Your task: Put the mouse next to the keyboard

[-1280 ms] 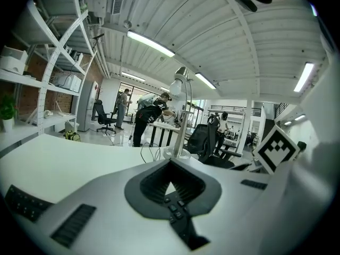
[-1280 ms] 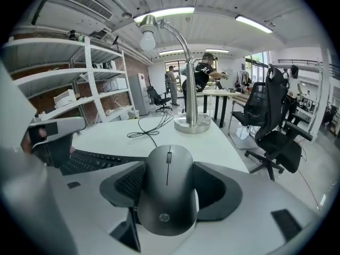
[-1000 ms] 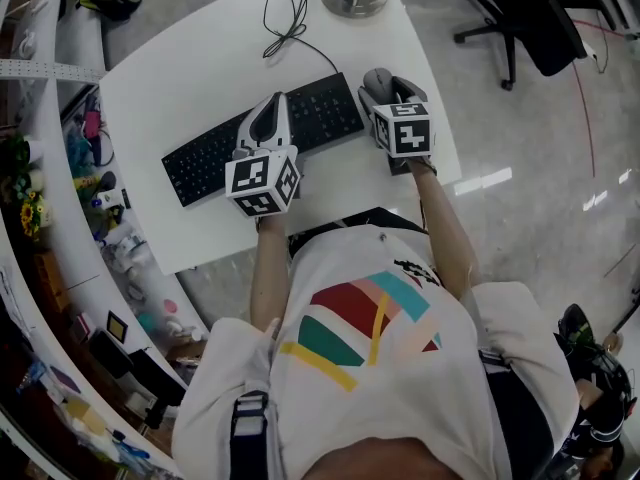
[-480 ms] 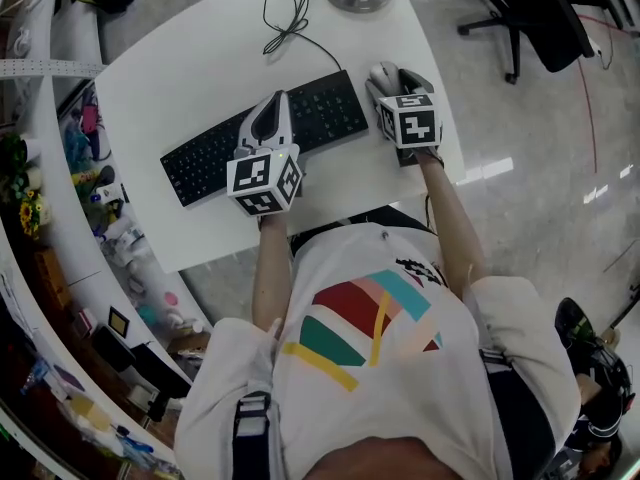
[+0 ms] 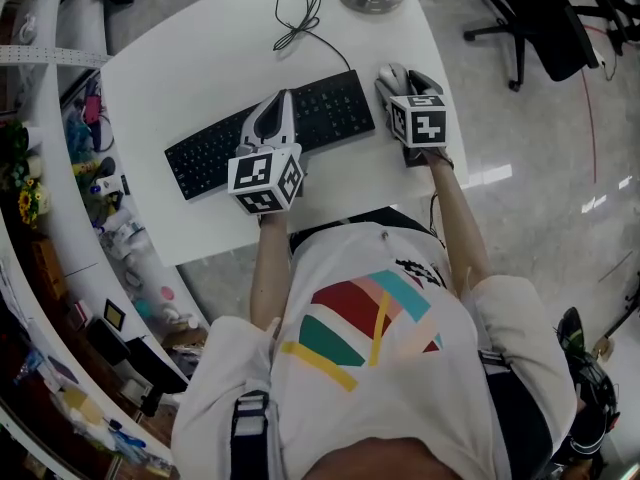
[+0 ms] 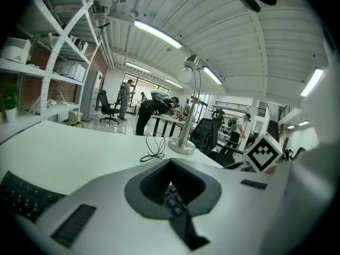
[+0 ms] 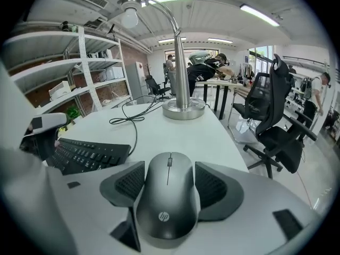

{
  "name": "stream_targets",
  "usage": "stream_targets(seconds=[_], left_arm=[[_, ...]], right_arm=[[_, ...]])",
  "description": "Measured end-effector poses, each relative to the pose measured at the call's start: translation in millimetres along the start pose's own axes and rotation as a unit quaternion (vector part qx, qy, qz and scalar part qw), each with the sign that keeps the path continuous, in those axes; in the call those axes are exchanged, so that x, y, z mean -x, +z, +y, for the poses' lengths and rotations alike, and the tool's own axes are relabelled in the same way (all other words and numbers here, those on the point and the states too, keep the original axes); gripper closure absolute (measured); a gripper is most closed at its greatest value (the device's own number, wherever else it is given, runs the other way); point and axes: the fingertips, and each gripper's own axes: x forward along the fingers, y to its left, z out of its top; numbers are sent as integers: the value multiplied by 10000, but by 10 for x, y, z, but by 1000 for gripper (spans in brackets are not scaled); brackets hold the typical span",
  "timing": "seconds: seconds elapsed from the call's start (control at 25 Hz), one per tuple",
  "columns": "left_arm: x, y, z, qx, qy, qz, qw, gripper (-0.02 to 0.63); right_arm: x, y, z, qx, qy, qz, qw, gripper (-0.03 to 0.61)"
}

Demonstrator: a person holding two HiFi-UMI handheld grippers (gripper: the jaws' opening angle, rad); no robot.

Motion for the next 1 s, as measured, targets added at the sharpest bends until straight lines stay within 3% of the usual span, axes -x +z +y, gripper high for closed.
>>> stream_targets(seconds=[0.24,0.36,0.44,0.52,0.68,0.8,0.88,1.0], left_arm=[[74,57,32,-4,81,-20,10000,572],[148,134,19,-90,85,-84,9999,572],[229,206,11,-137,75,-140,9998,572],[335,310,33,-166,96,-235,9995,572],[642,619,226,1,207,-599,9980,572],[964,968,448,118,288,-1036,9941,572],[1205,1212,596,24,383,-1298,9908,572],[1533,1499,773,33,424,-1603,9861,572]], right_arm=[[289,244,50,156,111,-421,9989,301],[478,413,201,-208,589,-585,9963,301],[642,589,402,-555,1205,-729,9885,302],[833,880,578,-876,1603,-1189,9760,302],[1112,1404,911,-864,1671,-1949,9626,310],[1293,1650,1262,-586,1641,-2289,9577,524],[1396,1742,1537,-437,1676,-2431,9544,564],[1470,1763,1946,-259,1761,-2463,9527,566]])
